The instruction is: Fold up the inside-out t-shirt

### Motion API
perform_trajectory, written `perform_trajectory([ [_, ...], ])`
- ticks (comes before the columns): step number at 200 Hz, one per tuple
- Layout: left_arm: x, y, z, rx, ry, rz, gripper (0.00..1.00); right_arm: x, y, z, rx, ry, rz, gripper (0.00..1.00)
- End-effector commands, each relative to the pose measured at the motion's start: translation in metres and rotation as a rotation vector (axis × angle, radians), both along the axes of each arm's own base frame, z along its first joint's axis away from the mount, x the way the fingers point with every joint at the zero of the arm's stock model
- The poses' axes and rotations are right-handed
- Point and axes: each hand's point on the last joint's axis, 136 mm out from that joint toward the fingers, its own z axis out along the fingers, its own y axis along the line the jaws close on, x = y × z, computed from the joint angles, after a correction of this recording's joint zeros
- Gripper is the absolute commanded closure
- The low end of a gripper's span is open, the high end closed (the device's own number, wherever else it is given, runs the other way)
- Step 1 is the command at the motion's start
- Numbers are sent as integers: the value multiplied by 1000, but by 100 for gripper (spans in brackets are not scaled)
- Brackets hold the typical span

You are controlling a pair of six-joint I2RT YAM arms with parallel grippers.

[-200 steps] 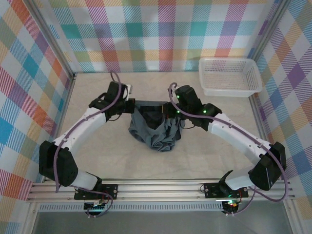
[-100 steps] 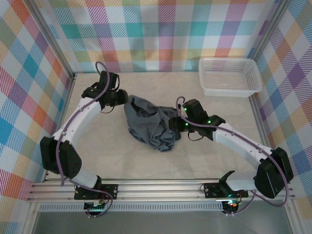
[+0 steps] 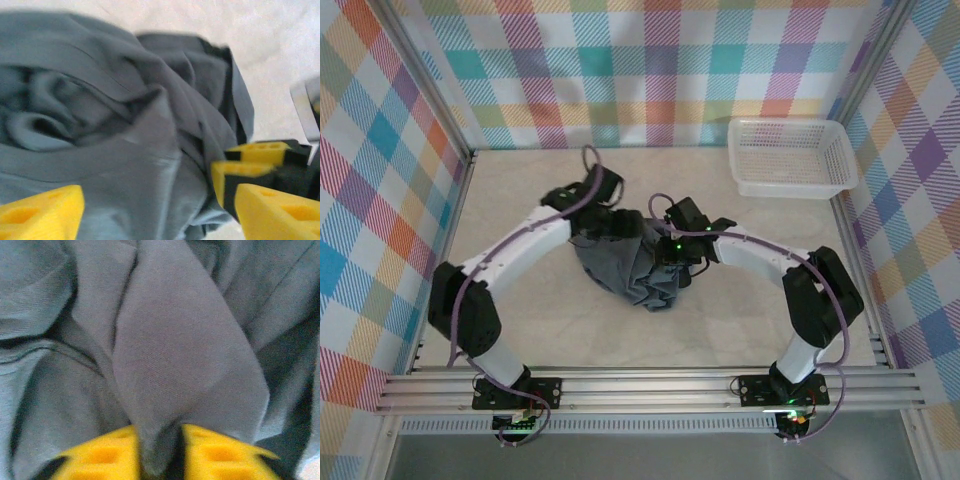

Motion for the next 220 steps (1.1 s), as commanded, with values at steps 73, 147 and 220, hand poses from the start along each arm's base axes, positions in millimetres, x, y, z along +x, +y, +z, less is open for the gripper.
perform_trajectory([
  [73, 25, 35, -55, 84, 76, 109, 100, -40, -57, 21, 60, -91, -171, 100],
  [147, -5, -13, 41, -420, 29, -186, 100, -29, -29, 47, 33, -250, 116, 47],
  [220, 7, 8, 58, -333, -26, -79, 100, -6, 55, 46, 188, -413, 582, 26],
])
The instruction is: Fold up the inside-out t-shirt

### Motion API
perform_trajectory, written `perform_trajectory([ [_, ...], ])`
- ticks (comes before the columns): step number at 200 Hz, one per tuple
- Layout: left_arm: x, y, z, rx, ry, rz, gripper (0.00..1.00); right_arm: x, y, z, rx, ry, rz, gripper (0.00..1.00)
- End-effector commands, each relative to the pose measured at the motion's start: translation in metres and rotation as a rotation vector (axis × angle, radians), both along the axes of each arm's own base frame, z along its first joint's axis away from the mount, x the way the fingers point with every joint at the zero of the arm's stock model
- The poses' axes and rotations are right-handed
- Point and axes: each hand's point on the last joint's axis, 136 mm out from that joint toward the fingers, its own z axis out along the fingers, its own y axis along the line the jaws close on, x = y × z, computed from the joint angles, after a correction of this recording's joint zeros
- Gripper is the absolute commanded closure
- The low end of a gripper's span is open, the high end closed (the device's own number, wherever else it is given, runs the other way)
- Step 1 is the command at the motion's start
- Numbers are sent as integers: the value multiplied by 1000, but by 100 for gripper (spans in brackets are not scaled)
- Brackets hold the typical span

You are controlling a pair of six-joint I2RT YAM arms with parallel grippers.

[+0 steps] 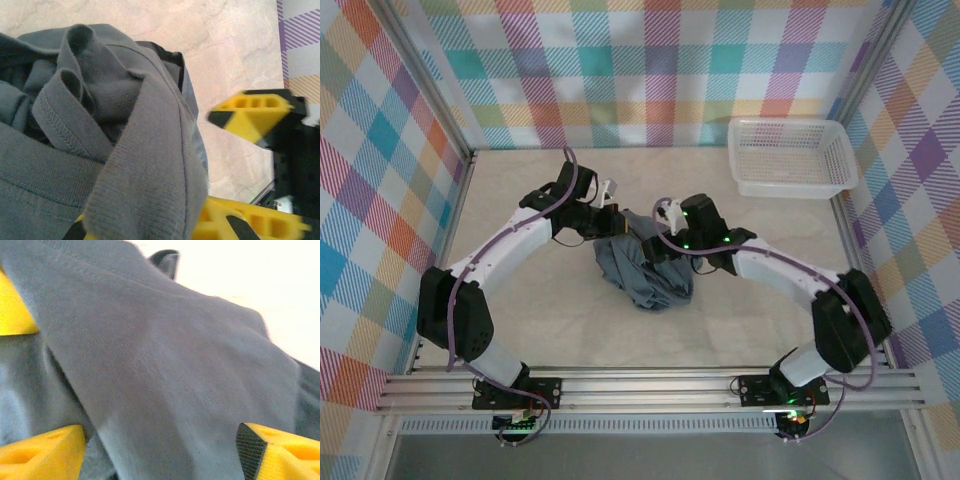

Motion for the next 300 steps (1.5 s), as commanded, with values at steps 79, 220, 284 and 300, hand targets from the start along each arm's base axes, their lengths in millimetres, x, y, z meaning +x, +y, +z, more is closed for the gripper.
perform_trajectory([
  [79, 66, 87, -47, 171, 44, 275, 66, -56, 18, 63, 301, 61, 179, 100],
  [220, -25, 1, -39, 478, -619, -72, 34, -51, 26, 66, 347, 156, 223, 100],
  [284, 12, 20, -43, 588, -572, 42, 65, -41, 14, 60, 312, 169, 141, 100],
  [300, 5, 26, -43, 513, -513, 12, 71, -28, -1, 49, 286, 191, 69, 100],
])
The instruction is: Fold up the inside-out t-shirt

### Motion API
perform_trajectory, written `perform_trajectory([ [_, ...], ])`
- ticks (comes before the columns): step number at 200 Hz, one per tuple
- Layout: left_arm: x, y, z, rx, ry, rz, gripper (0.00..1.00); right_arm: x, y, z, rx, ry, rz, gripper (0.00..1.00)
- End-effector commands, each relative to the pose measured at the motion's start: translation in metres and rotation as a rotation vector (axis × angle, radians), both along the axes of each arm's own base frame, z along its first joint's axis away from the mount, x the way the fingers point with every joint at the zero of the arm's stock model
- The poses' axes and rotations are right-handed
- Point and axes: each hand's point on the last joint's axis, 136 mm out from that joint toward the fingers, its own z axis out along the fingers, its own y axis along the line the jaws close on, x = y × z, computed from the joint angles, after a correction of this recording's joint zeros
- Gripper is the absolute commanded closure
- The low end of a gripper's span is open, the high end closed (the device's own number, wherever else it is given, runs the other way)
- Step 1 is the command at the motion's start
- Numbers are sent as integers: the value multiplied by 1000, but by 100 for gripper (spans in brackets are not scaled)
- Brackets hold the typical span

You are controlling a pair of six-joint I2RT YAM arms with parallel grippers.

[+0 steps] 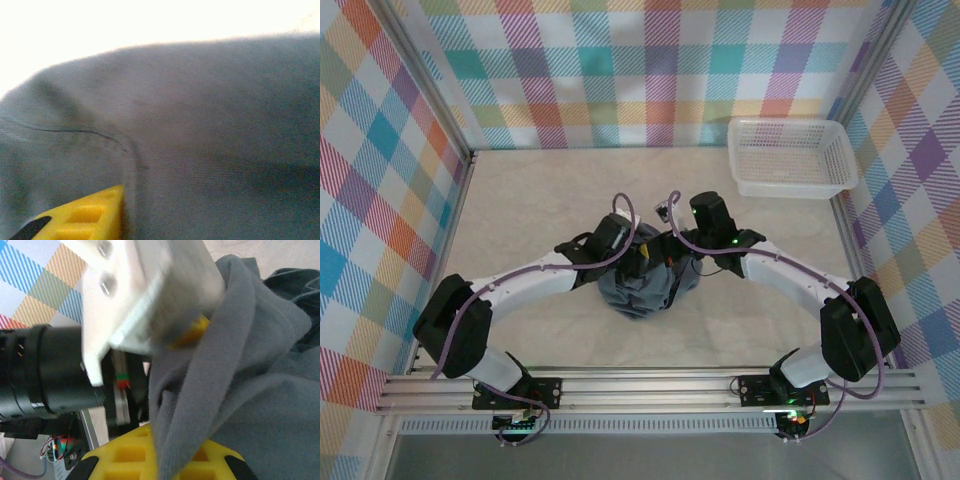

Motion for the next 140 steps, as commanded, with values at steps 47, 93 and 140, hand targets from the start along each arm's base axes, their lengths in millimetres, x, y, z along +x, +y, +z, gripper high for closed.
perform_trajectory([
  [47, -39, -9, 54, -517, 461, -186, 100, 62, -72, -64, -328, 49, -328, 93],
  [93, -36, -36, 123, -804, 705, -135, 100, 77, -74, -64, -440, 9, -281, 86],
  [140, -21, -36, 116, -807, 732, -33, 100, 29, -76, 44, -161, -310, -345, 58],
])
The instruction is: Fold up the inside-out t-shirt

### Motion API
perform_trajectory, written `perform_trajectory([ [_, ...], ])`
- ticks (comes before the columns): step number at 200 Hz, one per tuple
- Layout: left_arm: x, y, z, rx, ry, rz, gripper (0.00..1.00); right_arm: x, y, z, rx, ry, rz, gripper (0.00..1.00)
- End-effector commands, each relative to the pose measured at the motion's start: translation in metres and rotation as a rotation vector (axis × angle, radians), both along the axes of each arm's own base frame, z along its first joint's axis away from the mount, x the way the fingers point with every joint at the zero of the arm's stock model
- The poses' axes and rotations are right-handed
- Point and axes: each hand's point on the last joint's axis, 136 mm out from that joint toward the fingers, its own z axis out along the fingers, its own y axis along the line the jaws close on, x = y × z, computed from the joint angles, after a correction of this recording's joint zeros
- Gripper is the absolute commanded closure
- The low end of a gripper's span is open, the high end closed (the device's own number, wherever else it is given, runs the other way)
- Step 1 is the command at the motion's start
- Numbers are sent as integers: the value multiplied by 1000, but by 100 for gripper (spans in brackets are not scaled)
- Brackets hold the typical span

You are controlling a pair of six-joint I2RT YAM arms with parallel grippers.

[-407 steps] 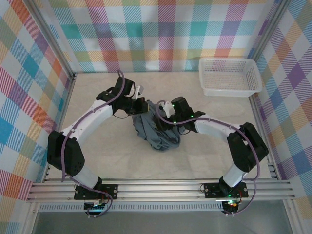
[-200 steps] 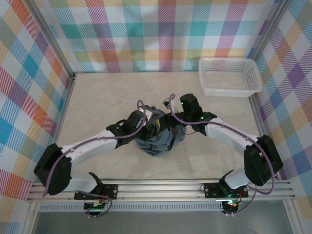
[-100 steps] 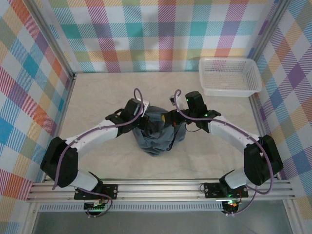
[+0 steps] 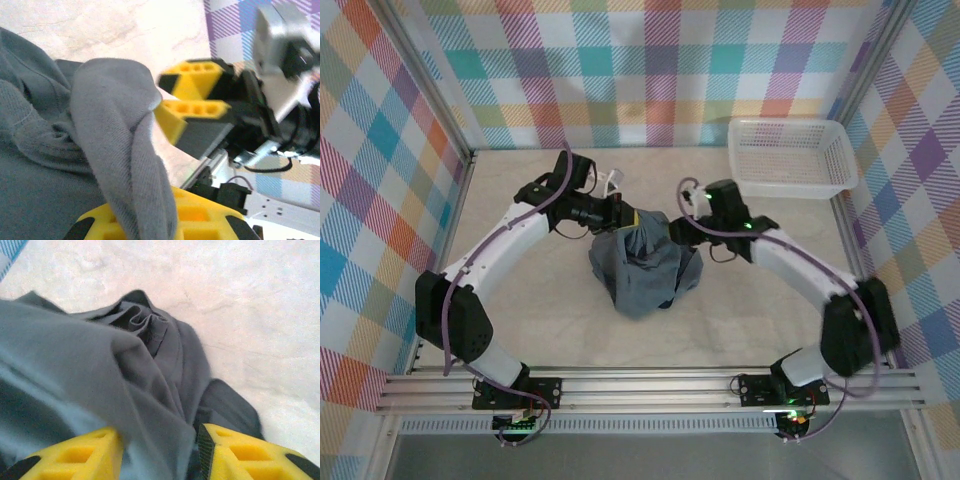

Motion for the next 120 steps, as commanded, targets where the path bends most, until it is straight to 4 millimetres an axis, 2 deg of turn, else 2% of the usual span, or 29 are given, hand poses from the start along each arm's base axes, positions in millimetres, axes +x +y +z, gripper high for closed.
perform_trajectory([
  [1, -3, -1, 4, -40, 93, 35, 100, -31, 7, 51, 84, -192, 32, 59],
  [22, 3, -1, 10, -51, 76, 69, 100, -67, 43, 64, 143, -225, 144, 60],
  [38, 5, -1, 15, -59, 65, 80, 100, -76, 72, 63, 170, -211, 201, 56],
  [43, 6, -1, 17, -61, 61, 83, 100, -72, 78, 59, 164, -214, 197, 55],
  [54, 6, -1, 21, -64, 50, 88, 100, -56, 83, 47, 125, -229, 138, 43],
  [70, 7, -2, 31, -82, 35, 90, 100, -25, 80, 25, 29, -279, 33, 32],
  [84, 7, -2, 39, -97, 20, 94, 100, -7, 84, 13, -15, -325, 5, 29],
  [96, 7, -1, 44, -96, 7, 95, 100, 0, 94, 10, -31, -316, 26, 34],
  [104, 7, 1, 45, -82, -5, 95, 100, -3, 103, 11, -26, -297, 74, 43],
  [108, 8, 3, 45, -70, -12, 99, 100, -5, 108, 13, -18, -288, 97, 50],
  [120, 10, 11, 42, -26, -30, 119, 100, -18, 120, 20, 30, -258, 183, 80],
])
